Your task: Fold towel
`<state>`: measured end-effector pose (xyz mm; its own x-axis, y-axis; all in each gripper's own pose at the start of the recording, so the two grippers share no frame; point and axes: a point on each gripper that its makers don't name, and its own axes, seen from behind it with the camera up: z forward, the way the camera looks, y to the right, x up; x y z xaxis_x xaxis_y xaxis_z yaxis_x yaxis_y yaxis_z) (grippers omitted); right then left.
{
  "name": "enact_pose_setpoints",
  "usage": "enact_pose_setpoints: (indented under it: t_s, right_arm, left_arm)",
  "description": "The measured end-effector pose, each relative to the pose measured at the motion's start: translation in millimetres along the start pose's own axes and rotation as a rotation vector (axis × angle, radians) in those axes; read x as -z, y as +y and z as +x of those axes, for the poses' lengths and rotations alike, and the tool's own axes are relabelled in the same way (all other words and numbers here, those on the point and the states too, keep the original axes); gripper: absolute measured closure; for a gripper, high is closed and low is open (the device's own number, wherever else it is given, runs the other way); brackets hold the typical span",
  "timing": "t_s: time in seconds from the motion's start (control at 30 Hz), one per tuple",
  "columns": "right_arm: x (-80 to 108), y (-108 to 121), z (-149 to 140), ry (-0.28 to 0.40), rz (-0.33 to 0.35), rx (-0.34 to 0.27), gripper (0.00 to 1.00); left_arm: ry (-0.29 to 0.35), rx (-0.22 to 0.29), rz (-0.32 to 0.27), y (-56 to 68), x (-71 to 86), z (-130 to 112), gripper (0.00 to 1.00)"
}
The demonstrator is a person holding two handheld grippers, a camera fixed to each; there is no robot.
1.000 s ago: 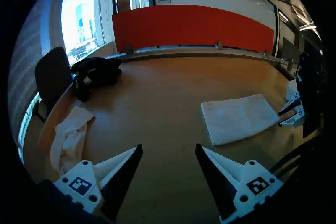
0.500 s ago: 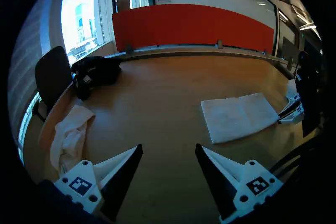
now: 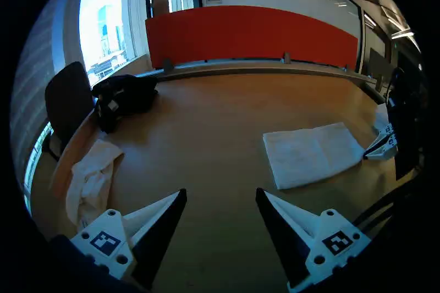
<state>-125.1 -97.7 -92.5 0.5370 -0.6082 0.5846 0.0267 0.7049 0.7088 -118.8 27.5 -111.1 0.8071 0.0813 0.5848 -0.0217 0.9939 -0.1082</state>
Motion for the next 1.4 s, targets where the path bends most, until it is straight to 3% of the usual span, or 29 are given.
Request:
enact_pose_setpoints:
  t_s: [0.33, 1.0, 1.4]
  right_arm:
    - [12.1, 2.7, 30.9, 0.059, -0.022, 0.036, 0.95]
    - [43.9, -2.8, 137.5, 0.231, -0.034, 0.199, 0.95]
    - [45.8, -12.9, 159.6, 0.253, -0.008, 0.243, 0.95]
  left_arm:
    - [0.003, 0.003, 0.001, -1.7, 0.0, 1.2, 0.07]
    - [0.007, 0.019, 0.018, -12.7, 6.2, 0.9, 0.07]
    - [0.014, 0.024, 0.023, -17.9, 9.5, 2.7, 0.07]
